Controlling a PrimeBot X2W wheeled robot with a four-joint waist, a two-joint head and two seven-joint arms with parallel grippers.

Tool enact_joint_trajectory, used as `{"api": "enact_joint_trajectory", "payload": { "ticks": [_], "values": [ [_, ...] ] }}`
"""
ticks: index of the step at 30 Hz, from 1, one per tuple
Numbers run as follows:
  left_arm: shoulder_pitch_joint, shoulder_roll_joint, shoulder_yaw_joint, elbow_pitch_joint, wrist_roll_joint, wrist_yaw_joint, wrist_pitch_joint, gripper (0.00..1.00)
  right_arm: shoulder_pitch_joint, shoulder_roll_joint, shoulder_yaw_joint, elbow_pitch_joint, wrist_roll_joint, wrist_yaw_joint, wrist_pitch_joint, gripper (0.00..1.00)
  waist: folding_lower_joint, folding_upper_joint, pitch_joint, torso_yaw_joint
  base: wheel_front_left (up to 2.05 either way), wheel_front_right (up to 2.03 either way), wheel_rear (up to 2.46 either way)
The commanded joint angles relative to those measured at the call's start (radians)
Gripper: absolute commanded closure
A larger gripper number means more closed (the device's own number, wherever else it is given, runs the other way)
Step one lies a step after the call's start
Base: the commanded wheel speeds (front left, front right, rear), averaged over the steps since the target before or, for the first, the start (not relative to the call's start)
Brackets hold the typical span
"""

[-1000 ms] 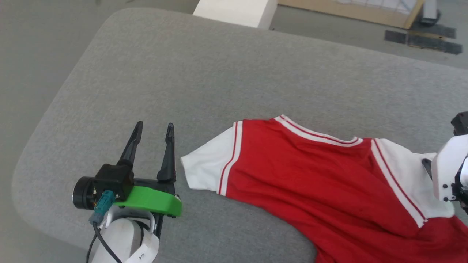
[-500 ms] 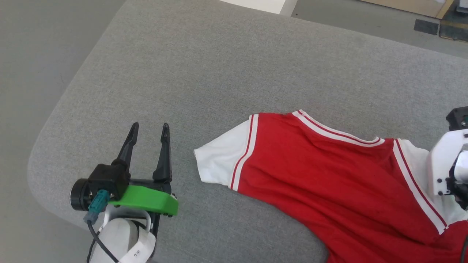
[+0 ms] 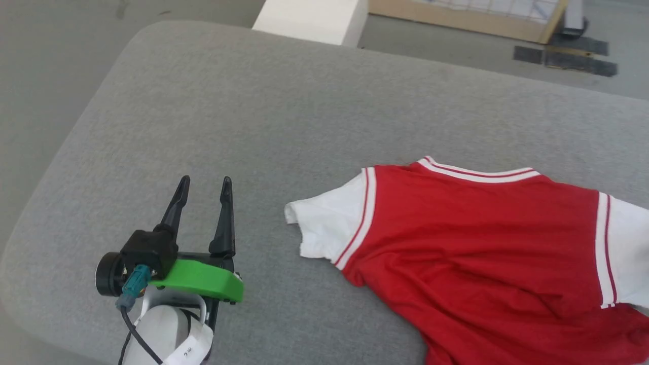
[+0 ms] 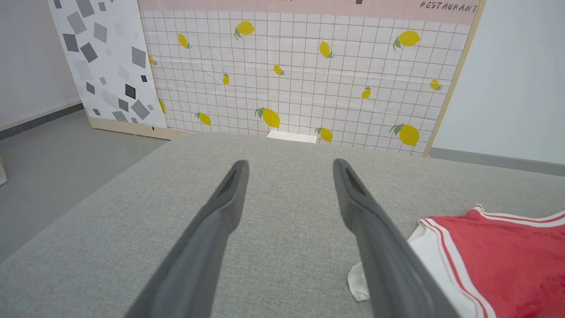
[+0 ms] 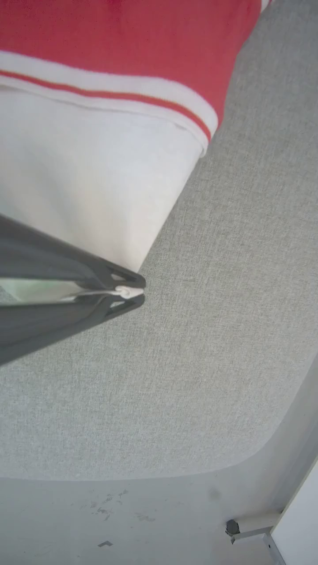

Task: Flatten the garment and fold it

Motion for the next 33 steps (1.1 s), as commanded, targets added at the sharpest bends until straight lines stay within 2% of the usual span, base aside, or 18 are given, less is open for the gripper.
{"api": "enact_joint_trajectory", "payload": {
  "ticks": [1, 7, 8, 13, 18, 22, 27, 33],
  "values": [
    [0.006, -0.004, 0.003, 0.003, 0.005, -0.005, -0.004, 0.0, 0.02, 0.008, -0.017, -0.006, -0.017, -0.002, -0.009, 1.0, 0.0, 0.0, -0.02, -0.028, 0.0, 0.0, 0.0],
    [0.003, -0.004, -0.001, 0.013, -0.004, -0.007, -0.004, 0.0, 0.055, 0.04, -0.028, 0.011, -0.053, -0.002, -0.016, 1.0, 0.0, 0.0, -0.026, -0.045, 0.0, 0.0, 0.0],
    [0.002, -0.004, -0.003, 0.017, -0.006, -0.008, -0.004, 0.0, 0.056, 0.046, -0.019, 0.011, -0.052, -0.002, -0.032, 0.0, 0.0, 0.0, -0.026, -0.047, 0.0, 0.0, 0.0],
    [-0.004, -0.004, -0.021, 0.044, -0.013, -0.012, -0.004, 0.0, 0.035, 0.072, 0.015, -0.022, -0.026, -0.002, -0.167, 0.0, 0.0, 0.0, -0.033, -0.06, 0.0, 0.0, 0.0],
    [-0.02, -0.004, -0.056, 0.112, -0.017, -0.022, -0.004, 0.0, 0.042, 0.106, 0.063, -0.131, 0.028, -0.002, -0.343, 0.0, 0.0, 0.0, -0.043, -0.083, 0.0, 0.0, 0.0],
    [-0.065, 0.003, -0.096, 0.201, -0.013, -0.028, 0.018, 0.0, 0.094, 0.149, 0.062, -0.24, 0.057, -0.002, -0.45, 0.0, 0.0, 0.0, -0.043, -0.104, 0.0, 0.0, 0.0],
    [-0.165, 0.026, -0.142, 0.294, -0.001, -0.031, 0.152, 0.0, 0.183, 0.242, 0.039, -0.367, 0.06, -0.002, -0.526, 0.0, 0.0, 0.0, -0.026, -0.139, 0.0, 0.0, 0.0],
    [-0.317, 0.066, -0.238, 0.398, 0.007, -0.036, 0.39, 0.0, 0.276, 0.328, 0.026, -0.465, 0.036, -0.002, -0.546, 0.0, 0.0, 0.0, 0.01, -0.183, 0.0, 0.0, 0.0]
  ]
}}
